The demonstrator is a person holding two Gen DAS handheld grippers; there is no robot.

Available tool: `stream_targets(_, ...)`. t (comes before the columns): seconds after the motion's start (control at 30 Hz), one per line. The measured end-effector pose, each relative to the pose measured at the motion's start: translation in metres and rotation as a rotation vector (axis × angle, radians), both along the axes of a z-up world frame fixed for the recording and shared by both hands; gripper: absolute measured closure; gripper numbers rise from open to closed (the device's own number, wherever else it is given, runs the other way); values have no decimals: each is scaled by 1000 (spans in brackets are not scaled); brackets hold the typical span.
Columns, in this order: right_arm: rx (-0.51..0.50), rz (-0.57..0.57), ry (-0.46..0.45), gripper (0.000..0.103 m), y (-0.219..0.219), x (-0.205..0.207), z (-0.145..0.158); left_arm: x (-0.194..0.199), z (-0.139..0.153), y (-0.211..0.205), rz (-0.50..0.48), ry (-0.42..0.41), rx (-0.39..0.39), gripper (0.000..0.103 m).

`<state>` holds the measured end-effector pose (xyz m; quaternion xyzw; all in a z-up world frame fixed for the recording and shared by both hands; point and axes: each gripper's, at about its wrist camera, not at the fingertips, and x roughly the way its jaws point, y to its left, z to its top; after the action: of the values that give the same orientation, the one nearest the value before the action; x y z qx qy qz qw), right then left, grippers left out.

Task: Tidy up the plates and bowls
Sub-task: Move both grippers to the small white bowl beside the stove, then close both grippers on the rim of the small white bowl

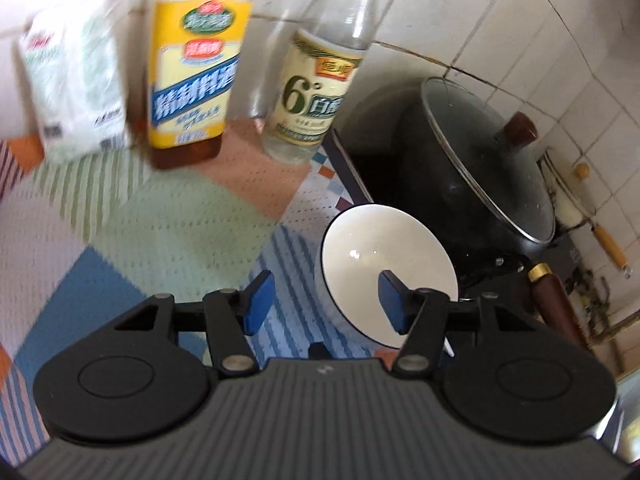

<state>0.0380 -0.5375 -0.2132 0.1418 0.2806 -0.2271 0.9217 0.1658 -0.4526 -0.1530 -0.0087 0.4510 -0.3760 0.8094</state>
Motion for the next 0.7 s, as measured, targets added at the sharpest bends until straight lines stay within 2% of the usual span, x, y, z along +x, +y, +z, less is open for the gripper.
stream_targets(0.13, -2, -2, 14, 10, -11, 12, -4, 9, -8, -21, -5, 0, 33, 47)
stream_targets(0.23, -33, -4, 24, 9, -12, 17, -8, 14, -16, -37, 5, 5, 104, 53)
stream_targets(0.27, -34, -5, 21, 9, -11, 17, -8, 18, -19, -40, 11, 28, 111, 57)
stream_targets(0.4, -36, 5, 5, 8, -7, 13, -10, 28, -29, -41, 23, 109, 109, 83)
stream_targets(0.47, -29, 16, -1, 7, -7, 10, -10, 29, -31, -41, 8, 137, 82, 91)
stream_targets(0.7, -13, 24, -11, 4, -10, 11, -11, 20, -28, -43, -19, 105, 115, 94)
